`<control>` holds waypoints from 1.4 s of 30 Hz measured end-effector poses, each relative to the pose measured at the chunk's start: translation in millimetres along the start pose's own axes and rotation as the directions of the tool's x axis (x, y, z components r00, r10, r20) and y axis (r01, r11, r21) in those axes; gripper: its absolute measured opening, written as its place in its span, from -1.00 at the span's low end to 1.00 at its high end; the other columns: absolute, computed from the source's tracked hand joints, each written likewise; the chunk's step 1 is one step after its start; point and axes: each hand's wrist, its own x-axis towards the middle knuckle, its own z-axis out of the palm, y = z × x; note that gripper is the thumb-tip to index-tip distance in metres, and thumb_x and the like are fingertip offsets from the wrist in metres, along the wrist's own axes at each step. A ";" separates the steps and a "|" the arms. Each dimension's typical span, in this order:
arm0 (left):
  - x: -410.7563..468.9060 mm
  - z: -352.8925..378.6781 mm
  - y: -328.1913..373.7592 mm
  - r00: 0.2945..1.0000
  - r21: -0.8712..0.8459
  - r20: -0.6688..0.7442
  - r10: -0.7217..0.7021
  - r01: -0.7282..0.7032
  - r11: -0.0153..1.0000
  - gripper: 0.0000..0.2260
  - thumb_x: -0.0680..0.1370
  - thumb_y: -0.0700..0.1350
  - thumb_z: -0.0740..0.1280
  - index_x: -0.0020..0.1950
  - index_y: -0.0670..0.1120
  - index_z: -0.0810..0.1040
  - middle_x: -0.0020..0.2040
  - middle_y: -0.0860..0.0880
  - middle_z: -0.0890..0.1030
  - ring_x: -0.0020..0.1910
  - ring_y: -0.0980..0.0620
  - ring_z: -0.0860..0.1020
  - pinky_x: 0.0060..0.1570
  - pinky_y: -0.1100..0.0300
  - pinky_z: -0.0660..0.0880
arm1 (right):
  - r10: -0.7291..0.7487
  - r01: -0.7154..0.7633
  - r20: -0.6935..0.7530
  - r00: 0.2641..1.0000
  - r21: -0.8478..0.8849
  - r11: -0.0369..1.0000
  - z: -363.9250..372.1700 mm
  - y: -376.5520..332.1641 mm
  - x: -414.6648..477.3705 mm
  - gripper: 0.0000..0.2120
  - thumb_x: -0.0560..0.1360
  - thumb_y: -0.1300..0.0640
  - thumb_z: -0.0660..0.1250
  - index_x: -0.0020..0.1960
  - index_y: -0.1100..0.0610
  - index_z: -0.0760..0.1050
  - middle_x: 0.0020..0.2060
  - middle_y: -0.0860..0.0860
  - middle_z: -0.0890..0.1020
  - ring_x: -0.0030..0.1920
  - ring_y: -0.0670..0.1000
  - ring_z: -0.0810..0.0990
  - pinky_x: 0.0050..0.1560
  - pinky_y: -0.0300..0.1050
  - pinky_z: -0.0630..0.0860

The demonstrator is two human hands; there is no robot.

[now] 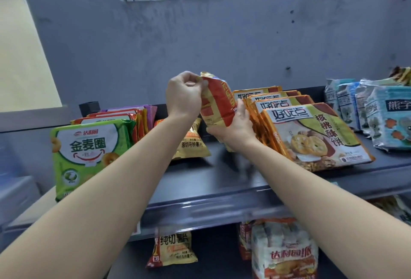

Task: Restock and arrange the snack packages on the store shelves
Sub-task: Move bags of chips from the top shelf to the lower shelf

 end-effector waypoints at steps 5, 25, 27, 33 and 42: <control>-19.0 -16.9 41.2 0.991 -0.134 0.080 0.108 -0.097 0.986 -0.91 0.53 -0.21 0.36 -0.17 -0.08 0.56 -0.25 -0.04 0.61 -0.27 0.02 0.59 -0.24 0.21 0.60 | -0.078 0.106 -0.163 0.983 0.168 0.980 -22.5 -22.6 -8.5 -0.23 0.26 -0.01 0.53 0.33 0.05 0.19 0.16 0.03 0.47 0.15 0.08 0.48 0.09 -0.06 0.44; -147.1 -44.5 56.3 0.923 0.086 0.231 -0.306 0.294 0.952 -0.23 0.35 0.18 0.47 0.40 -0.04 0.17 0.23 -0.04 0.49 0.18 0.02 0.50 0.10 0.11 0.47 | -0.118 -0.028 0.228 0.966 0.552 0.833 -93.0 -25.4 -124.3 -0.35 0.35 0.10 0.52 0.28 0.03 0.20 0.02 -0.02 0.61 0.04 -0.06 0.60 0.02 -0.20 0.51; -161.5 -41.3 59.4 0.929 0.046 0.220 -0.296 0.293 0.955 -0.27 0.35 0.12 0.49 0.35 -0.02 0.16 0.14 0.02 0.54 0.08 0.12 0.54 -0.10 0.25 0.47 | -0.186 0.035 0.226 0.956 0.542 0.840 -94.1 -27.8 -141.1 -0.37 0.37 0.15 0.50 0.28 0.02 0.19 0.03 -0.02 0.58 0.03 -0.08 0.58 -0.02 -0.25 0.51; -189.4 -64.0 64.6 0.955 -0.112 0.029 -0.296 0.297 0.948 -0.33 0.19 0.20 0.56 0.22 0.04 0.45 0.14 -0.05 0.62 0.12 -0.09 0.60 0.06 -0.16 0.55 | -0.304 0.021 0.362 0.881 0.613 0.789 -100.0 -28.4 -179.5 -0.63 0.48 0.32 0.28 0.24 0.05 0.41 0.04 -0.06 0.55 -0.02 -0.06 0.59 -0.12 -0.27 0.58; -233.1 -100.9 67.1 0.843 -0.250 0.237 -0.482 0.532 0.809 -0.81 0.56 -0.01 0.23 0.10 -0.05 0.50 -0.15 -0.04 0.71 -0.22 0.00 0.69 -0.22 0.10 0.63 | -0.153 -0.367 0.675 0.721 0.561 0.742 -110.6 -9.6 -190.2 -0.70 0.53 0.14 0.28 0.26 0.09 0.46 0.01 0.05 0.68 0.01 0.04 0.65 0.03 0.01 0.57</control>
